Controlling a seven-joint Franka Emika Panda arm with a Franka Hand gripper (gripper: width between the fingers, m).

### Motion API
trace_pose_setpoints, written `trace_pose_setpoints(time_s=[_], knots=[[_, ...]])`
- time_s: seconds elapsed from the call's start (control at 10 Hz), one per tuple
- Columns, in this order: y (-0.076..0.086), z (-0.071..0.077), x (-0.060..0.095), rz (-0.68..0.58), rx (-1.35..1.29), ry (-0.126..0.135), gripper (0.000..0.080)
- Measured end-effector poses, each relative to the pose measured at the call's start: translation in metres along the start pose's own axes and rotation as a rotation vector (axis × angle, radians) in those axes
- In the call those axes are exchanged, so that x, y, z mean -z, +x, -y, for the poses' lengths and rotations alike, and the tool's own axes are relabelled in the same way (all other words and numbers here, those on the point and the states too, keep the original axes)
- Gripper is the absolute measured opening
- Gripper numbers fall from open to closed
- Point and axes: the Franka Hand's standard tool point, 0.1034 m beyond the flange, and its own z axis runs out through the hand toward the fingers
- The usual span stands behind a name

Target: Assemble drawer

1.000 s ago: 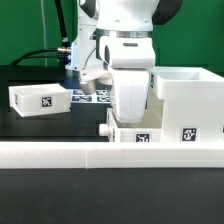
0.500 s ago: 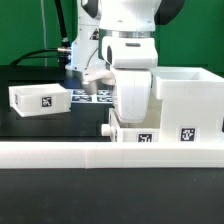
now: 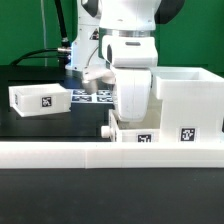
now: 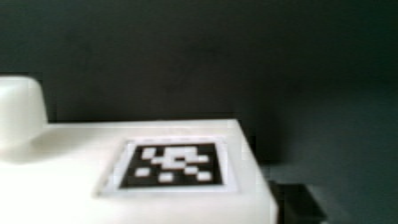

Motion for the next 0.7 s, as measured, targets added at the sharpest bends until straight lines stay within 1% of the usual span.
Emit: trace_pose_setpoints(time_s=[0.1, 0.2, 0.3, 0.4, 0.5, 0.7], knots=[[0.001, -0.004, 0.007, 0.002, 0.001, -0.01, 0.0399], [0.001, -0.005, 0.014, 0.006, -0.005, -0.008, 0.0582], [0.001, -0.006, 0.019, 0.009, -0.005, -0.008, 0.0582], [0.0, -0.008, 0.026, 0.013, -0.006, -0.009, 0.0639], [-0.004, -0.009, 0.032, 0.017, -0.005, -0.009, 0.0639], [-0.02, -0.013, 0.043, 0.027, -0.009, -0.001, 0.0648]])
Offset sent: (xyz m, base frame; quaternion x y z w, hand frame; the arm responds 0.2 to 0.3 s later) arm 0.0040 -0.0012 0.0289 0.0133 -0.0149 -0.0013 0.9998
